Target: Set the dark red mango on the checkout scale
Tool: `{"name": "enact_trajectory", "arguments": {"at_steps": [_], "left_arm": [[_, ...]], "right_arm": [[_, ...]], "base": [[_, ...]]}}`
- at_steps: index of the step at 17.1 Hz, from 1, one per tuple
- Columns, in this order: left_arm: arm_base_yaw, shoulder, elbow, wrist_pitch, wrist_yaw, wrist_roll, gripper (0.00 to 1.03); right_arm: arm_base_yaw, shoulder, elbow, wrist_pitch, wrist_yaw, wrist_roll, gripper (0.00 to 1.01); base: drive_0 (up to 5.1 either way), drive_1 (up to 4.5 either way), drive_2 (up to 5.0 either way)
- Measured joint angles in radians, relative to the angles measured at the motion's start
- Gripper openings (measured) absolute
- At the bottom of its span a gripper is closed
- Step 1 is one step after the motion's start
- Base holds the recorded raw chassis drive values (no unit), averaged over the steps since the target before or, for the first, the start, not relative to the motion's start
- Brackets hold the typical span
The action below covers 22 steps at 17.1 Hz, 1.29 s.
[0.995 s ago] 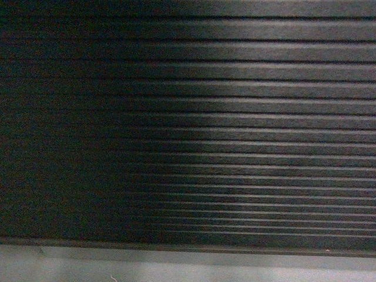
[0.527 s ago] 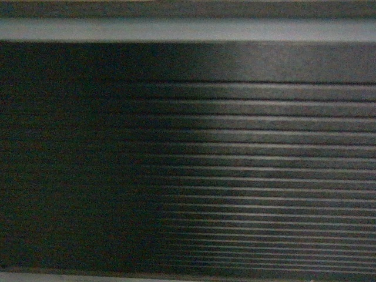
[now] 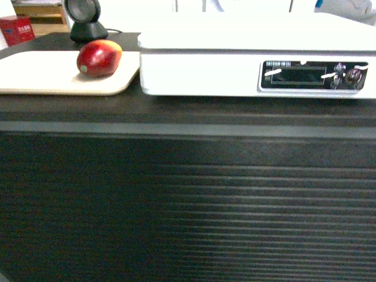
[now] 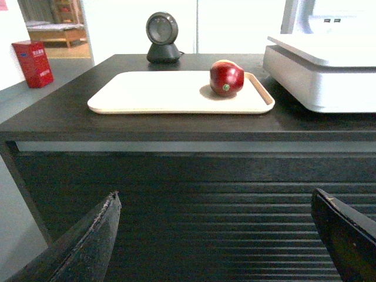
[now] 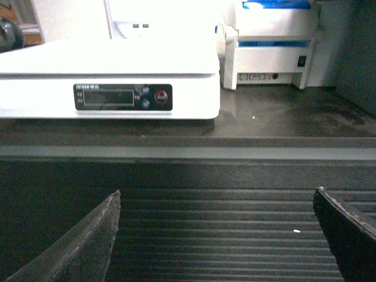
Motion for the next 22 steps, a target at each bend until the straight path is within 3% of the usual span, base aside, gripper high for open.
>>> {"name": "enact_trajectory", "arguments": {"at_steps": [22], "left_arm": [[0.0, 0.0, 0.0, 0.0, 0.001, 0.001, 0.98]], "right_arm": [[0.0, 0.0, 0.0, 0.0, 0.0, -0.001, 0.98]], "base": [[0.0, 0.0, 0.0]]}}
